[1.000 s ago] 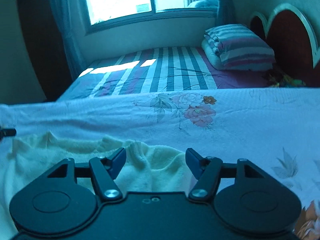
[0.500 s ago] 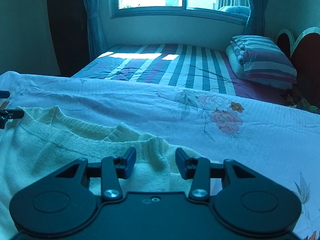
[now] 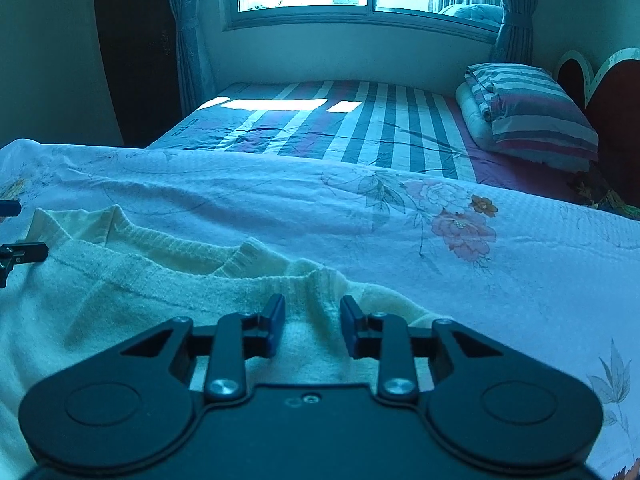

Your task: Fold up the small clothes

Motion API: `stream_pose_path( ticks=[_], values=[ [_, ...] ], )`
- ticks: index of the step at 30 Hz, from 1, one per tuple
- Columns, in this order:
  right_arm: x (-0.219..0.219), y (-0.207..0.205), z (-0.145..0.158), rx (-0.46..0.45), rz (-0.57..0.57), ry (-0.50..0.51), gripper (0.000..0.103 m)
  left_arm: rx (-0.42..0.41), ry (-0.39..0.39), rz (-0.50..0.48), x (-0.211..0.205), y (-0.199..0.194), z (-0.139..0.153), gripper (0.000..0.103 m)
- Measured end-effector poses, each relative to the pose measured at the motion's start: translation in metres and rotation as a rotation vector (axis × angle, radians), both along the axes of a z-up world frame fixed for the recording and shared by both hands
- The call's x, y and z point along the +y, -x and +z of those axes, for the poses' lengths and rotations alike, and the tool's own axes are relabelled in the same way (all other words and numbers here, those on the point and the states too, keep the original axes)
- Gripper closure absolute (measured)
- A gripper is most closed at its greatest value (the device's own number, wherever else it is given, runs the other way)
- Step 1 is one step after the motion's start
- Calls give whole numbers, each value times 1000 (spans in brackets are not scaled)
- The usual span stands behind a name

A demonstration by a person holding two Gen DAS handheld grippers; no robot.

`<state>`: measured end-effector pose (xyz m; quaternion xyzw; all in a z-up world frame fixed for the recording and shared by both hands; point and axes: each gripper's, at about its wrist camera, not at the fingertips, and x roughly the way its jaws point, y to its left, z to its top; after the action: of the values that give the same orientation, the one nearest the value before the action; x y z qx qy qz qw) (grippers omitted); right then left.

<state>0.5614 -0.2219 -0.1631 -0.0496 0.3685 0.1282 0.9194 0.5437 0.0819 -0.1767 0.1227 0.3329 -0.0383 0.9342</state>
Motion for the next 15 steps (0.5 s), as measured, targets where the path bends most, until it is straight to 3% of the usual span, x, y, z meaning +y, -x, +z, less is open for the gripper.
stream_pose_path(
  ticks=[2, 3, 9, 11, 15],
  values=[
    [-3, -1, -1, 10, -12, -13, 82, 18, 17, -5, 1, -3, 0, 37],
    [-4, -1, -1, 9, -15, -16, 82, 25, 18, -9, 0, -4, -1, 43],
    [-4, 1, 0, 8, -9, -24, 83, 45, 44, -5, -1, -6, -1, 45],
    [-4, 2, 1, 6, -3, -33, 83, 58, 67, -24, 0, -4, -2, 62],
    [-4, 1, -1, 14, -5, -33, 84, 57, 53, -28, -5, -4, -2, 64]
  ],
)
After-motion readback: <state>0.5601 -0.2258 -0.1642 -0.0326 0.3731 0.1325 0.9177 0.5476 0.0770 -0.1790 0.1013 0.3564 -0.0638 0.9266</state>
